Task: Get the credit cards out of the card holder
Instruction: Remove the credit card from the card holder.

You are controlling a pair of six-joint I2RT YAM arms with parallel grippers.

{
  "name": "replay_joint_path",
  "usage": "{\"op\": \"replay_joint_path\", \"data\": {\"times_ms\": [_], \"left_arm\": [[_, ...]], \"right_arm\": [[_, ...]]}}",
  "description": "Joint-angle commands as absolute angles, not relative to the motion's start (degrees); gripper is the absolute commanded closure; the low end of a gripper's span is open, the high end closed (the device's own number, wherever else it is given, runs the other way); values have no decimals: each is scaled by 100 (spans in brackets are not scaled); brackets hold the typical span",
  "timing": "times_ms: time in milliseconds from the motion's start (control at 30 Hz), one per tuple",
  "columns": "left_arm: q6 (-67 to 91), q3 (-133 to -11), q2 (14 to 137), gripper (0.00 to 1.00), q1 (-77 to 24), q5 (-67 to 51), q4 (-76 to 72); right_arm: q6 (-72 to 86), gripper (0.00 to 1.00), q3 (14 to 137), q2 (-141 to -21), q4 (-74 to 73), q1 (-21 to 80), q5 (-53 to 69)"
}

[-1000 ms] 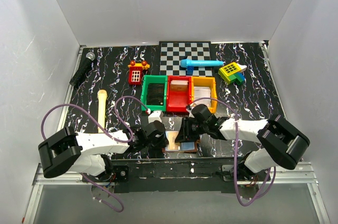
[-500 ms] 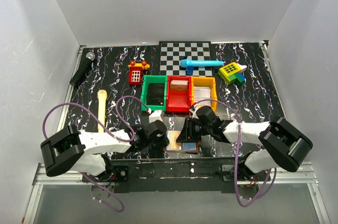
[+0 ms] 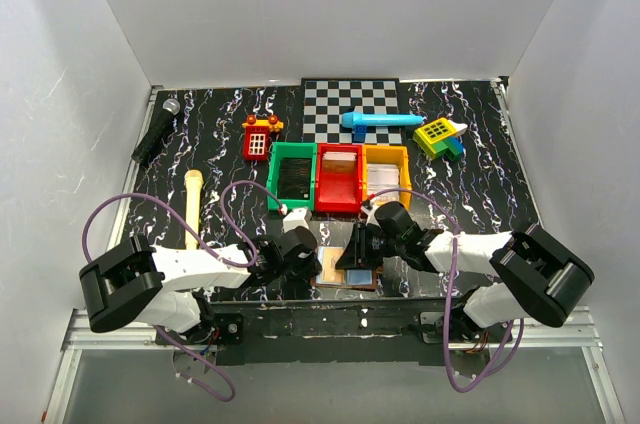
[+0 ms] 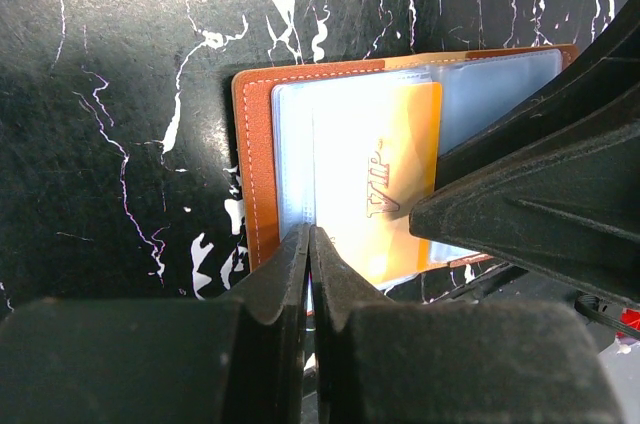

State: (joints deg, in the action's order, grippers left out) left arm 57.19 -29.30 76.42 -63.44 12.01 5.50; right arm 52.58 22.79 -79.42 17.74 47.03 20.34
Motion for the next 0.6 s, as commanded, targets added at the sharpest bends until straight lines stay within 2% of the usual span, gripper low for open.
{"op": "replay_joint_path", "data": {"times_ms": [0,100,567], "left_arm": [[5713,-2628,7972,100,-6328,1230,1257],[5774,-2610,7954,100,-6328,1274,1309],[5985,-2584,8024,100,-6328,1415,1503]], "right_arm": [[5317,65,2241,-7849,2092,4702,2083],[5326,69,2250,-7849,2039,4702,2074],[5203,67,2364,-7673,1556,4702,1942]]}}
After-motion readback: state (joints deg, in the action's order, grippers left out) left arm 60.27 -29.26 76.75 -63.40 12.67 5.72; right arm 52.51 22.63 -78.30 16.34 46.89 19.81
